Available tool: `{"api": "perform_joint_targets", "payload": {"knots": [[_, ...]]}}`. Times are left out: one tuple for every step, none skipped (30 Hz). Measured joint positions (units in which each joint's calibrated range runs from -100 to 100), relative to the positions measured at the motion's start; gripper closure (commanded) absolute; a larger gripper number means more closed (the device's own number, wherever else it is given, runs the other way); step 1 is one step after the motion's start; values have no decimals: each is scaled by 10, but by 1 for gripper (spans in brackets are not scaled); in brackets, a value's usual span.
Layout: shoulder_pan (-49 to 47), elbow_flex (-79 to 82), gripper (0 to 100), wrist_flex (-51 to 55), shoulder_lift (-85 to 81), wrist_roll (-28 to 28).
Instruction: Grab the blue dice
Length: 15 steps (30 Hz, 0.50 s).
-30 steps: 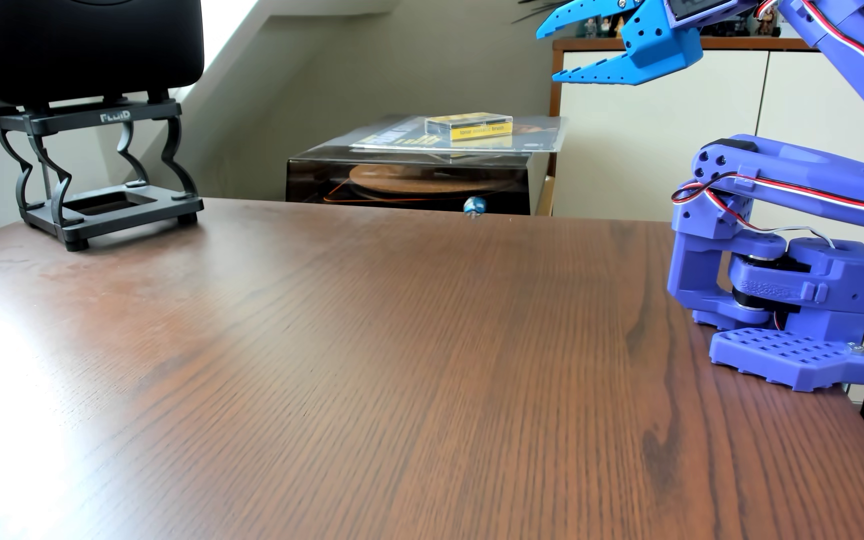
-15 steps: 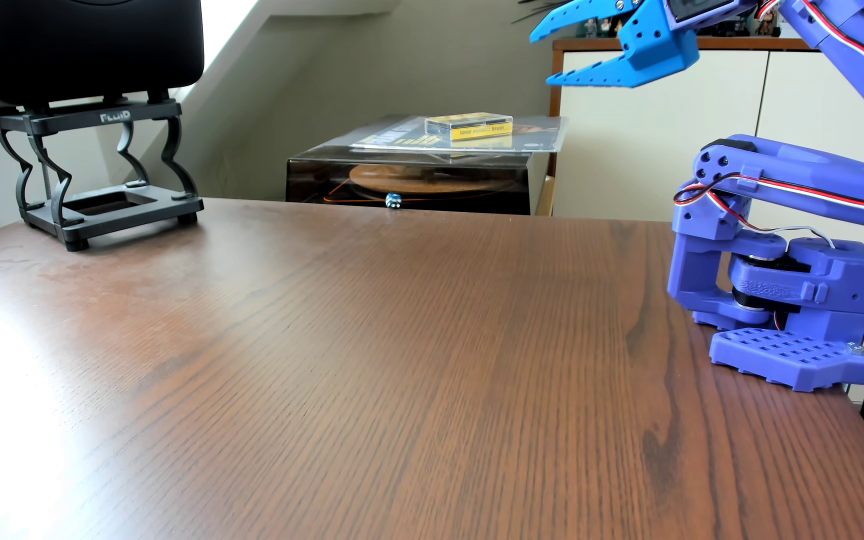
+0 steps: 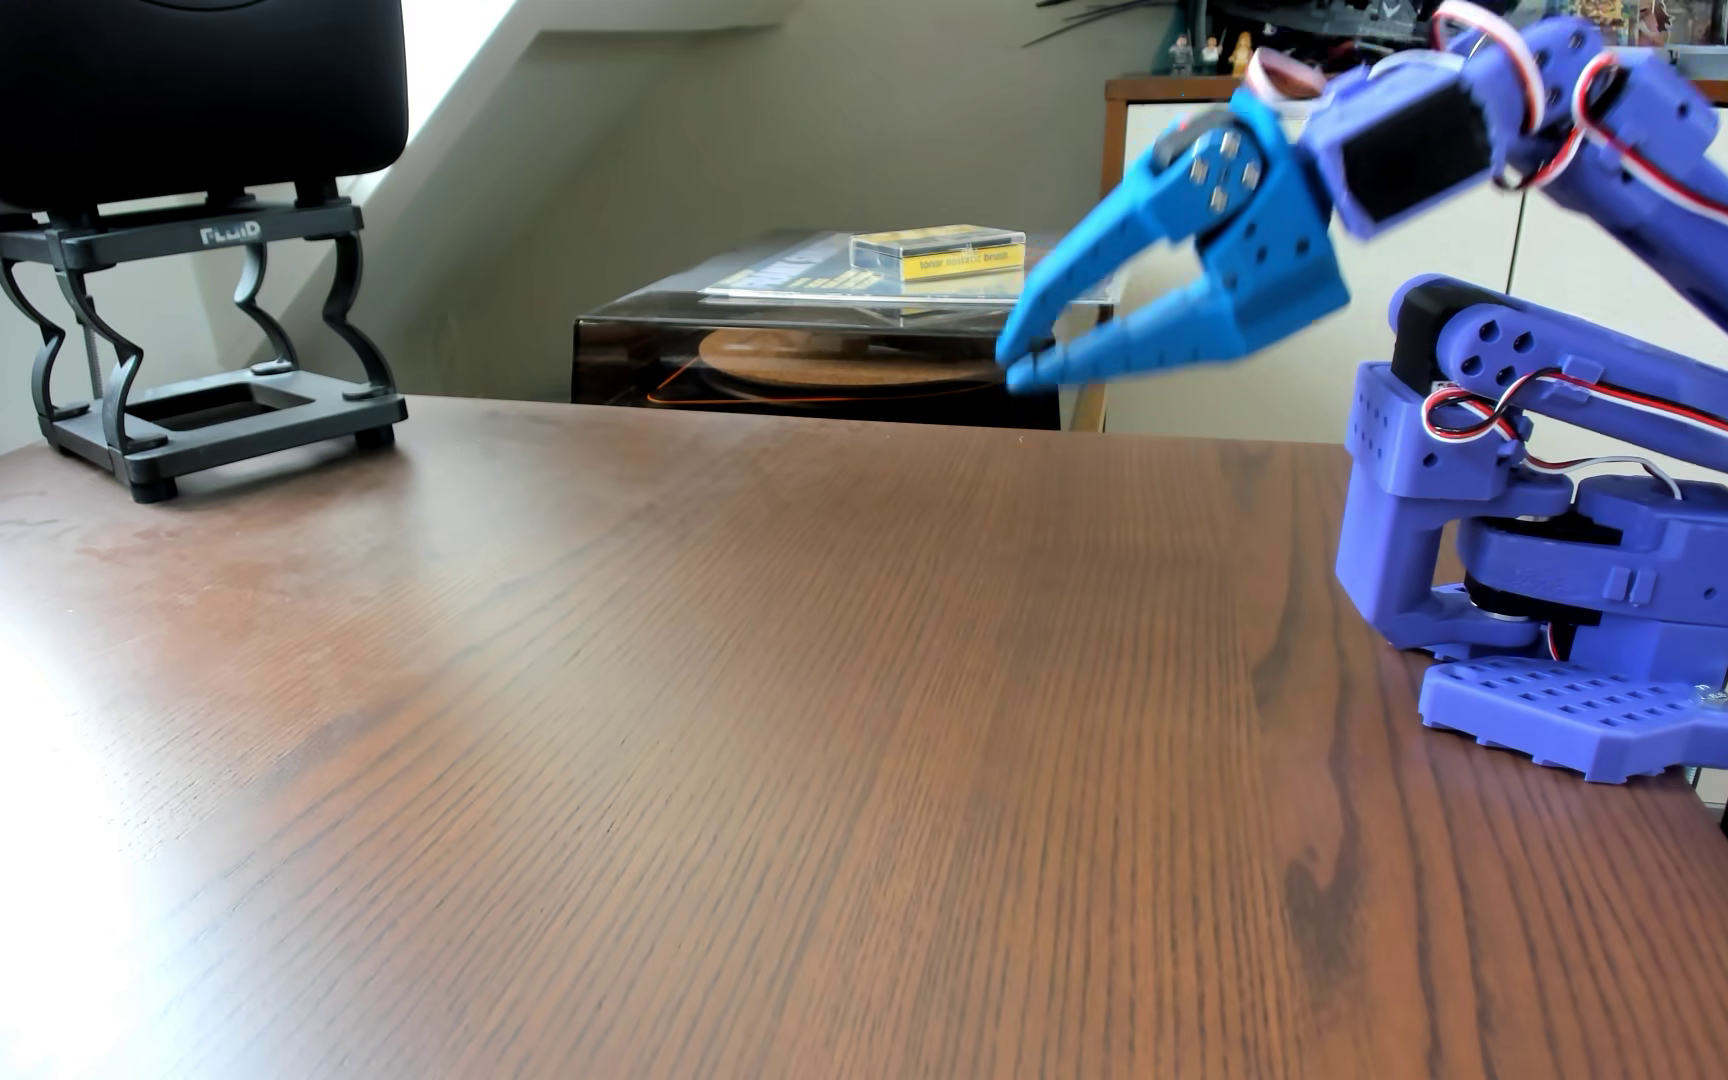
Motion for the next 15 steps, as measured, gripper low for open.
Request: {"api": "perform_joint_targets", "payload": {"knots": [[-1,13,97,0,-2,0],[-1,22,97,0,-2,0],[-2,32,97,0,-2,0],[-3,40,97,0,-2,0],[-3,49,97,0,-2,0],[0,58,97,0,-2,0],[2,65,97,0,-2,0],[4,70,97,0,-2,0],[5,78,97,0,-2,0],[5,85,97,0,-2,0],[4,93,97,0,-2,0],[4,98,97,0,-2,0],[4,100,97,0,-2,0],[4,100,97,0,-2,0],[8,100,97,0,-2,0]]}}
